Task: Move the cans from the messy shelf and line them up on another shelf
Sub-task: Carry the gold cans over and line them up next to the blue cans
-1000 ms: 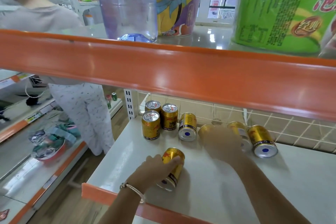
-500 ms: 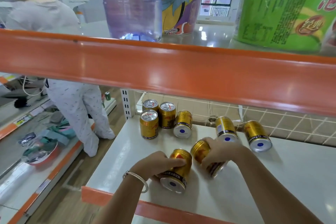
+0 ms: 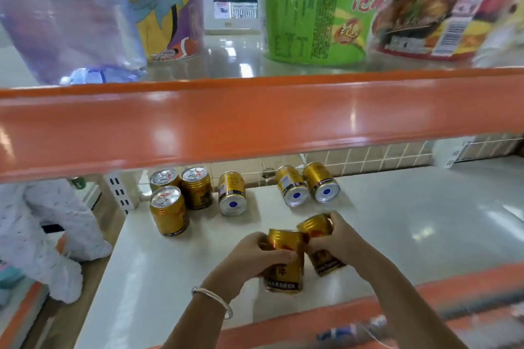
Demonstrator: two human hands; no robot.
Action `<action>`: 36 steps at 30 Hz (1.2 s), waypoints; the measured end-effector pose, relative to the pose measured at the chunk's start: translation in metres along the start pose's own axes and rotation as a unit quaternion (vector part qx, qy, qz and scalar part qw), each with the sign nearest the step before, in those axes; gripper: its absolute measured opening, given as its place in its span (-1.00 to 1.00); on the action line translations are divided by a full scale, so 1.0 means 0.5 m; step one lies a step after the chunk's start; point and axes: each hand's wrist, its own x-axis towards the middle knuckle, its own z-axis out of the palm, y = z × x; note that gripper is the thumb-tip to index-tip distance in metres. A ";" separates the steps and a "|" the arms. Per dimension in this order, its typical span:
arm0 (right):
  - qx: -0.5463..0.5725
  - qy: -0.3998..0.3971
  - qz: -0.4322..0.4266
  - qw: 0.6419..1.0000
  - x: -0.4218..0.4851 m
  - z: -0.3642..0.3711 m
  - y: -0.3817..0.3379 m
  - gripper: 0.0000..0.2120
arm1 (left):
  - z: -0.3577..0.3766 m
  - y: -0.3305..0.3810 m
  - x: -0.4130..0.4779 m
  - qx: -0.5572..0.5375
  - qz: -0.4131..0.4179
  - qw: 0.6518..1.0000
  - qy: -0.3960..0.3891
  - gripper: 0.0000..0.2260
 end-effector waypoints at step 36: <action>0.216 0.309 -0.005 0.926 -0.286 -0.880 0.566 -0.21 | 1.061 0.368 0.189 -0.034 0.191 0.976 -0.095 -0.51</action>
